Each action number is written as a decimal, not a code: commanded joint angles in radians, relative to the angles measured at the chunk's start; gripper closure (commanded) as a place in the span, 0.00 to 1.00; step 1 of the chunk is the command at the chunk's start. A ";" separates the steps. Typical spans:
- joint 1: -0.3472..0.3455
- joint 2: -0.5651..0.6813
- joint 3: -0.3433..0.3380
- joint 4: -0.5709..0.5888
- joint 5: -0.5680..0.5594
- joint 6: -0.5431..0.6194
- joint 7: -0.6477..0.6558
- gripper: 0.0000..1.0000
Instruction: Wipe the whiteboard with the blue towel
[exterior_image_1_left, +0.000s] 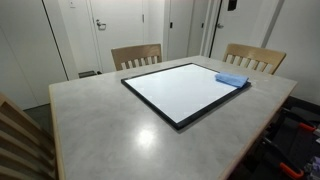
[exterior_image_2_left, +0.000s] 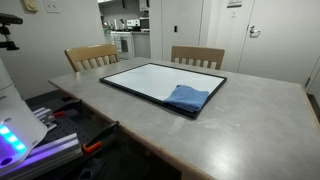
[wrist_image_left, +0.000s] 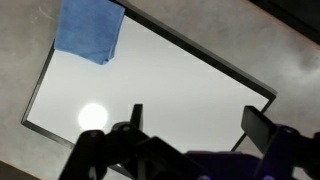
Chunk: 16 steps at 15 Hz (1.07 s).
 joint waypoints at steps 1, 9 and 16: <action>-0.044 -0.006 -0.058 -0.039 -0.009 0.066 -0.103 0.00; -0.140 0.048 -0.220 -0.084 0.085 0.177 -0.238 0.00; -0.195 0.093 -0.259 -0.083 0.153 0.148 -0.342 0.00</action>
